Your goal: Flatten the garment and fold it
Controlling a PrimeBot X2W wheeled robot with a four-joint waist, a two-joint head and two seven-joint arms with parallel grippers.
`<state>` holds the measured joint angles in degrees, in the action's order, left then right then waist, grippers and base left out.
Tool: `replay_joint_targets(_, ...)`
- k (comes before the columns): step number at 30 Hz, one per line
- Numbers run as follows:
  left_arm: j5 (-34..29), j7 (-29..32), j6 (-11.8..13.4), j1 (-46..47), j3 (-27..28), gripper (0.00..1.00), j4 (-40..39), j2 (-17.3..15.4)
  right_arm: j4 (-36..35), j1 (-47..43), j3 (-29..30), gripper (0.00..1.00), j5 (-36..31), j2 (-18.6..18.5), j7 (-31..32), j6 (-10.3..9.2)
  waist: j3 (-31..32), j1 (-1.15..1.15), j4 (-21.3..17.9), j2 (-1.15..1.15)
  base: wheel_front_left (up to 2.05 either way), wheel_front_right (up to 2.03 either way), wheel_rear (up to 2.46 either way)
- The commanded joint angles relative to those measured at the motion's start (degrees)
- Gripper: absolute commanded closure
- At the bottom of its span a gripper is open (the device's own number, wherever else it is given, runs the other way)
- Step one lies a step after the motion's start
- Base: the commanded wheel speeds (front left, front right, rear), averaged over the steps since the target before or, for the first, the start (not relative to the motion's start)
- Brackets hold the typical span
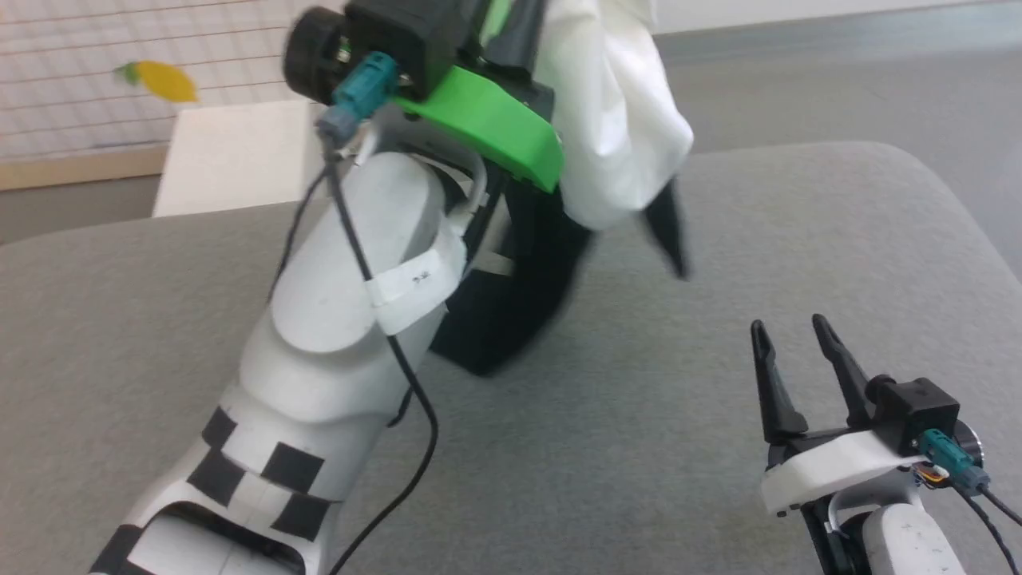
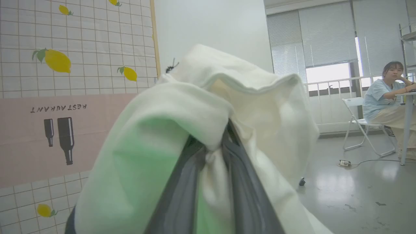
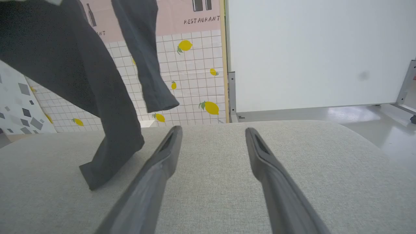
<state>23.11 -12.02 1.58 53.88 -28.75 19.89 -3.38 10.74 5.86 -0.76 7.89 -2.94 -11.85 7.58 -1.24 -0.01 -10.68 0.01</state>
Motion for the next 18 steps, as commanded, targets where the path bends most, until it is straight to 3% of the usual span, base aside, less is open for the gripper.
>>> replay_joint_targets(1,1.1,0.0,-0.2,0.5,-0.9,1.00,1.4,0.1,-0.2,0.0,-0.5,0.00,0.1,0.1,0.2,-0.09,-1.0,0.01,-4.2,-0.01,0.00,0.00,0.00)
replay_joint_targets(8,5.3,9.2,-0.3,-6.1,-8.5,1.00,14.8,0.5,0.1,-0.4,-0.5,0.00,0.5,0.1,0.2,-0.09,-2.3,0.01,-7.1,-0.01,0.00,0.00,0.00)
replay_joint_targets(17,11.4,27.2,-2.4,-14.9,-15.5,1.00,28.1,0.5,0.6,-0.8,-0.9,0.00,0.9,0.1,0.3,-0.09,-2.9,0.01,-6.0,-0.01,0.00,0.00,0.00)
replay_joint_targets(18,12.0,28.6,-2.5,-15.4,-15.9,0.95,28.6,0.5,0.7,-0.8,-1.0,0.00,0.9,0.1,0.3,-0.09,-2.8,0.01,-5.8,-0.01,0.00,0.00,0.00)
